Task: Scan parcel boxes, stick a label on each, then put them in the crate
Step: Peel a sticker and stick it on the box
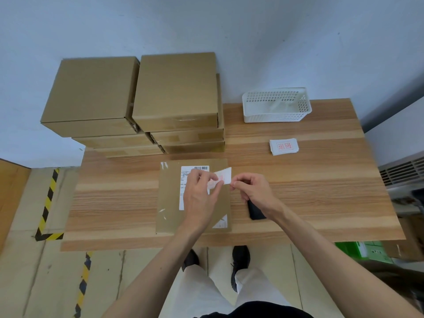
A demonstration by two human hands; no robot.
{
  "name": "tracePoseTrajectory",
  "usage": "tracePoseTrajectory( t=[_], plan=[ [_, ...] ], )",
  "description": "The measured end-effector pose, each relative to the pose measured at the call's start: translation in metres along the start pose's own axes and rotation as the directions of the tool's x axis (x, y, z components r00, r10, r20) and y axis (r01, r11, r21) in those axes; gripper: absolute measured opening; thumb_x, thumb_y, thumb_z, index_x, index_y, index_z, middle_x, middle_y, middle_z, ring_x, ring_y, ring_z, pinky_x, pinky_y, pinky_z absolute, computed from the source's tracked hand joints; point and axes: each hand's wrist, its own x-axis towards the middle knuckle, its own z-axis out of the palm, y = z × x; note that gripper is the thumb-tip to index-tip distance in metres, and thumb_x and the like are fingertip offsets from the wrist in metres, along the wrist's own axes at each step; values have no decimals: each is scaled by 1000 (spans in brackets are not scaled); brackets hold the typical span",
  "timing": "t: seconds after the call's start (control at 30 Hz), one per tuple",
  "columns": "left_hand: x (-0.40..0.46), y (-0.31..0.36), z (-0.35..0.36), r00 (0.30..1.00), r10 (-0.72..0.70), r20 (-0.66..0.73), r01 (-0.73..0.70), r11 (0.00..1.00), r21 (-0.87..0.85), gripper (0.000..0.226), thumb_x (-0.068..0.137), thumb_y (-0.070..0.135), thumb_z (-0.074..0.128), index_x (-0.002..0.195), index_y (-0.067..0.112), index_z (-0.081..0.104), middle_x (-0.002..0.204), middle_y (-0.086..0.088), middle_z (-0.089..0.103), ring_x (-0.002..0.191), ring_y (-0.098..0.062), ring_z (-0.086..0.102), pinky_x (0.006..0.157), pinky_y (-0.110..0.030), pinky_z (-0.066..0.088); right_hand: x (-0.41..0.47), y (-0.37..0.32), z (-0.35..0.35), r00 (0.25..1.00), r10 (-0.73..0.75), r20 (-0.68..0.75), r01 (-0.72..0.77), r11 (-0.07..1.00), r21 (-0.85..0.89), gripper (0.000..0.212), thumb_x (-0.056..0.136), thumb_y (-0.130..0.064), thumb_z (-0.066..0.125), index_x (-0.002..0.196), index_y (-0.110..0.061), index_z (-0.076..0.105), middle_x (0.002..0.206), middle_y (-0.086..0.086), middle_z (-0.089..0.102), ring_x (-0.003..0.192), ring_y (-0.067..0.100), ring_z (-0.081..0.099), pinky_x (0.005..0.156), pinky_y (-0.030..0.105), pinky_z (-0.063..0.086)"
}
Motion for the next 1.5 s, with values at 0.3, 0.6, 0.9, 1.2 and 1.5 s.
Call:
tracePoseTrajectory(
  t=[0.3,0.6,0.9,1.2,1.5],
  plan=[
    [3,5,7,986,78,149,-77,997,-7,6,92,22,74,94,18,79,89,9,58,86,-7,49,71,-27,45,-4,-3,-8,998,-51,24,52,997,-50,13,96,-9,65,87,-8,75,76,11,65,53,13,44,50,27,42],
    [7,6,10,974,107,201,-111,994,10,8,92,23,75,91,16,79,87,8,58,86,-8,47,72,-29,45,-7,-5,-11,991,-125,57,133,972,-192,16,97,-7,62,86,-3,72,68,-10,64,57,1,50,57,16,40],
    [10,3,9,946,160,281,-193,977,91,10,94,24,71,94,16,78,86,8,54,83,-1,42,71,-20,38,-7,3,-14,979,-179,96,203,893,-401,17,99,-18,62,87,-15,72,76,-2,67,70,25,57,70,38,50],
    [14,5,12,937,142,318,-180,979,91,12,95,23,69,94,15,78,86,7,55,84,-3,42,71,-21,38,-6,3,-14,976,-188,106,216,836,-504,15,100,-18,60,89,-19,70,71,-14,58,64,4,49,63,25,43],
    [16,3,13,932,36,360,-43,999,11,9,94,23,70,88,21,77,87,7,57,87,-7,50,73,-25,43,-8,1,-12,974,-195,114,225,830,-510,12,100,-15,60,91,-13,68,74,-13,56,64,3,47,63,21,39]
  ],
)
